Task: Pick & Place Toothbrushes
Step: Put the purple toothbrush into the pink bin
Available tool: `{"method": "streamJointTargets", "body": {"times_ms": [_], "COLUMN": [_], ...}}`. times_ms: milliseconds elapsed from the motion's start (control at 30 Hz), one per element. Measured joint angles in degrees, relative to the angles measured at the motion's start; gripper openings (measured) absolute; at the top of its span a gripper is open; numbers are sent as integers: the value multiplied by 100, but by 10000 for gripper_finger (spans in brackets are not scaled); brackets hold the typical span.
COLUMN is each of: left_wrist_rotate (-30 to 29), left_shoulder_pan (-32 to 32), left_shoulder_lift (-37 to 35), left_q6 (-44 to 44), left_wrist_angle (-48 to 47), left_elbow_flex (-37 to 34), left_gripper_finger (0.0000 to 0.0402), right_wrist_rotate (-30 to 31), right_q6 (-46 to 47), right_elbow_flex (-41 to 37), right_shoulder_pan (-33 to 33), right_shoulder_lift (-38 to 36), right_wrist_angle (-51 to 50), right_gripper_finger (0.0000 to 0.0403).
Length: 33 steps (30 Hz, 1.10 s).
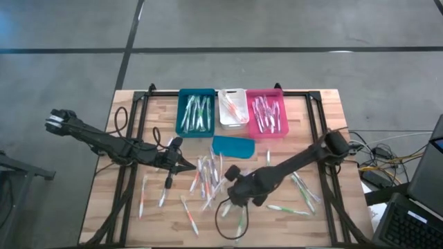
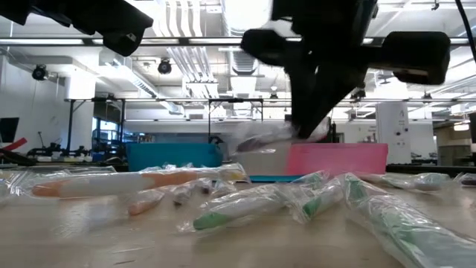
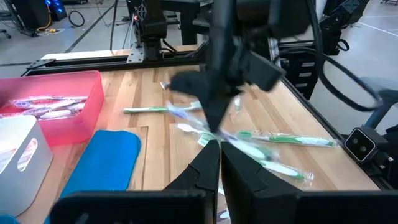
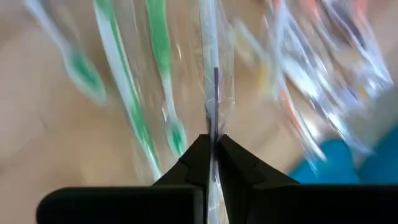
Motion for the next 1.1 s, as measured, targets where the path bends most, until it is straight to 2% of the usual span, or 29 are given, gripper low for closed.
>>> {"method": "streamJointTargets", "body": {"times_ms": [167,500,667,1100], "left_wrist_rotate": [-2,-2,-2,-2], "left_shoulder_pan": [-2,-2,-2,0], "left_shoulder_lift": [0,0,0,0], "left_q6": [0,0,-2,0], "left_wrist_angle": [0,11,19,45], "left_elbow_flex": [0,0,0,0], "left_gripper_finger": [19,19,21,21], "right_wrist_rotate": [809,2309,2384,2384], "right_q6": [-96,-858,-1018,-2635], "right_elbow_flex": [-2,-2,-18,-50], "right_shoulder_pan": [-4,-115,-446,-1988], "right_shoulder_lift": [-445,-1102,-1218,-1435], "right_wrist_angle": [-936,-2802,-3170,-3176], "right_gripper_finger": [12,10,11,9]}}
